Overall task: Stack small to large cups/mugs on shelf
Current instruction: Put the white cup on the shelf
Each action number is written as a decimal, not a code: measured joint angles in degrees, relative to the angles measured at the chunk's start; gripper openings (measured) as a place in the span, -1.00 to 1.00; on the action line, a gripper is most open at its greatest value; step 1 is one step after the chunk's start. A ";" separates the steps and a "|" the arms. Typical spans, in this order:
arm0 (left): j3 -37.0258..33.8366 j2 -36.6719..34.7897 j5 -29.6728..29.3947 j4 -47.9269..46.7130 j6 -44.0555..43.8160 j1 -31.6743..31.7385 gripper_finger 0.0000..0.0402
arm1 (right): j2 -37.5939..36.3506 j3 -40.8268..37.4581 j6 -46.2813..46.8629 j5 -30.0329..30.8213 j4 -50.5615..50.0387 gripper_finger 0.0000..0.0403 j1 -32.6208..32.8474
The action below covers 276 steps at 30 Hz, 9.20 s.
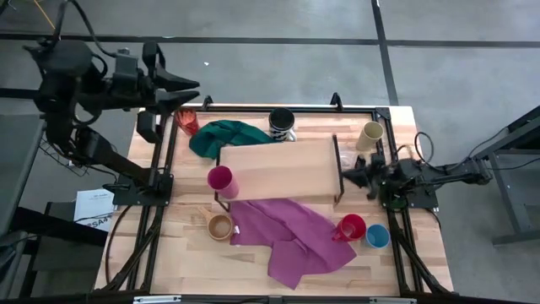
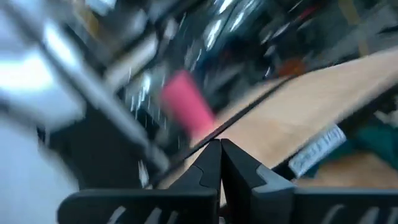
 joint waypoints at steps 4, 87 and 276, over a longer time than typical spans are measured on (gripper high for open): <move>-0.02 0.50 -0.36 -0.73 -1.08 0.00 -0.63 | -0.02 3.00 8.78 5.34 3.86 -1.00 -0.01; -16.71 -17.13 -2.98 -15.85 12.29 0.00 -0.63 | 56.47 91.78 -15.66 21.15 -69.98 -1.00 -2.98; -70.80 -38.29 -1.38 10.93 -2.38 -0.02 -0.63 | 79.37 66.63 -3.20 -8.25 -86.15 -0.59 -61.16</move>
